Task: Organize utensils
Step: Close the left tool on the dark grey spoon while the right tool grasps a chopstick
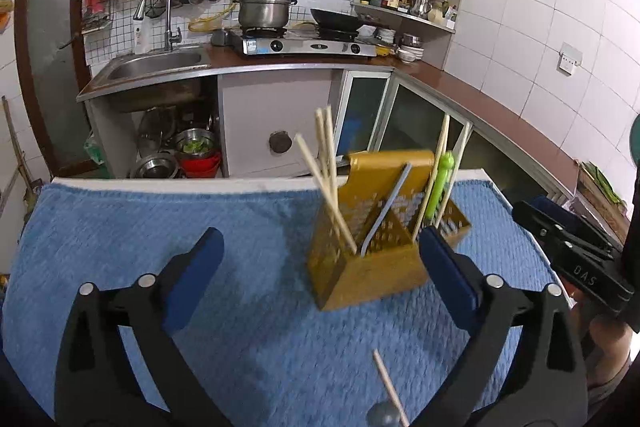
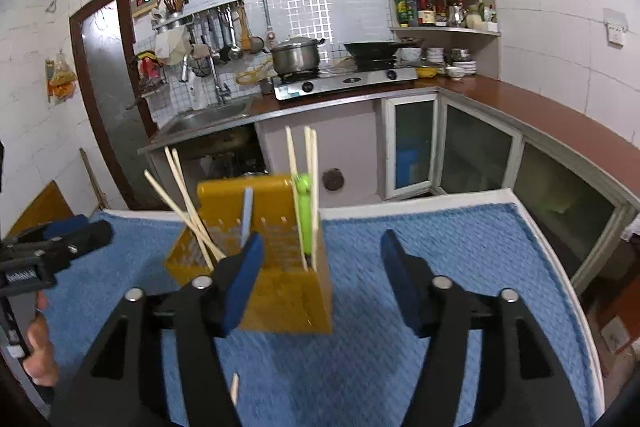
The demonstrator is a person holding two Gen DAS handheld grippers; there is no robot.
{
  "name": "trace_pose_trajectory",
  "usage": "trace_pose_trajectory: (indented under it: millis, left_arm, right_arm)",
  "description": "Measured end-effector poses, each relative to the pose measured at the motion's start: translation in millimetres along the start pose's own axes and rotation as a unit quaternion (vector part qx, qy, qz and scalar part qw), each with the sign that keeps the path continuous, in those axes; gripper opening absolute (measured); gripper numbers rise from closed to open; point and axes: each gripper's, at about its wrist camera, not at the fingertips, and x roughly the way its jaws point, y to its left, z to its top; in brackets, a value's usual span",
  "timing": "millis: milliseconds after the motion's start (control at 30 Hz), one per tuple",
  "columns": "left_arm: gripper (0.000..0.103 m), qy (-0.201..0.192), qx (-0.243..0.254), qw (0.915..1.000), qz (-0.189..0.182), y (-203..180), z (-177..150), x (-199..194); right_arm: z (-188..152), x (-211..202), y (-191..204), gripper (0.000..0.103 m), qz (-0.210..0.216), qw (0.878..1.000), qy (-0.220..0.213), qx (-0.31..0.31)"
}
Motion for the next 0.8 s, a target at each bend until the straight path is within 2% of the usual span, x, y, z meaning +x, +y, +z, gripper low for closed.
trace_pose_trajectory:
  millis: [67, 300, 533, 700, 800]
  left_arm:
    - [0.097, 0.011, -0.004, 0.9999, -0.004, 3.5, -9.9, -2.5]
    - [0.097, 0.062, -0.006, 0.9980, -0.011, -0.4, -65.8, 0.6]
    - [0.097, 0.131, 0.010, 0.9914, -0.004, -17.9, -131.2, 20.9]
    - [0.097, 0.153, 0.016, 0.9882, 0.004, -28.8, -155.6, 26.5]
    - [0.091, 0.168, 0.025, 0.9855, 0.004, -39.6, -166.6, 29.5]
  right_arm:
    - [-11.1, -6.8, -1.4, 0.068, -0.010, 1.000, 0.006, 0.001]
    - [-62.6, -13.8, -3.5, 0.068, -0.038, 0.998, 0.054, -0.008]
    - [-115.1, -7.9, -16.8, 0.068, -0.059, 0.993, 0.100, -0.010]
    - [-138.3, -5.3, -37.6, 0.068, -0.072, 0.990, 0.122, 0.013]
    - [-146.3, -5.2, -44.5, 0.068, -0.072, 0.989, 0.127, 0.026]
